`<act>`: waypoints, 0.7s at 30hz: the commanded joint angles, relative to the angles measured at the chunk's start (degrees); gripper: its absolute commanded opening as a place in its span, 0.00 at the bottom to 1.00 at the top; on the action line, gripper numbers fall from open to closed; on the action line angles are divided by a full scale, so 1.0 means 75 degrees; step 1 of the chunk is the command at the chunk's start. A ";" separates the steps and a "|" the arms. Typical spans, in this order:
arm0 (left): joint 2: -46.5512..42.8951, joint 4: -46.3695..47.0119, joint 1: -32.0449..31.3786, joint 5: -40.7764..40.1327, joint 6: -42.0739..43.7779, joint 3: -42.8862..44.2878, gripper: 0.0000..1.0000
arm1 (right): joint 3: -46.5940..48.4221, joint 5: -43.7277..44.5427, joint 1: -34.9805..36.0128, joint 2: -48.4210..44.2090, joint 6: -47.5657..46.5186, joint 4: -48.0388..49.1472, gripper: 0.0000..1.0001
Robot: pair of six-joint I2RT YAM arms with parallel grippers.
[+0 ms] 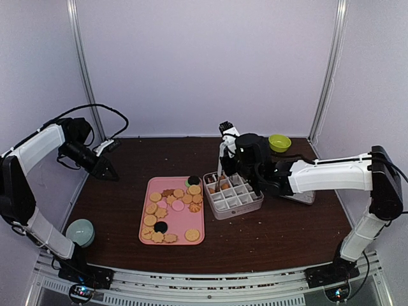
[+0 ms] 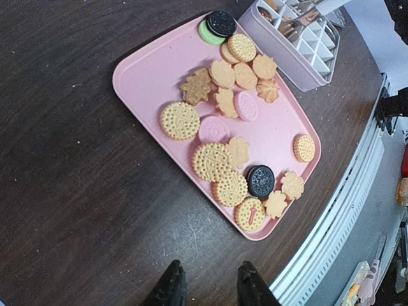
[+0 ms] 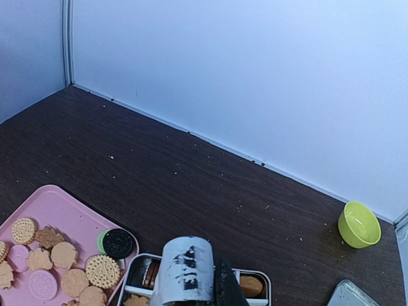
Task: Pack the cookies
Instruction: Pick up the clamp from the empty pocket of the box.
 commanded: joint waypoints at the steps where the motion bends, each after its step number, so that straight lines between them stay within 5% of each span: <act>1: -0.0028 -0.0106 0.0060 -0.0038 0.0167 0.0215 0.30 | 0.0261 0.0137 -0.0028 -0.0022 -0.0219 0.0231 0.03; 21: -0.0033 -0.0108 0.0058 0.0017 0.0151 0.0186 0.30 | 0.0058 -0.0003 -0.0025 -0.0787 0.0199 0.0125 0.00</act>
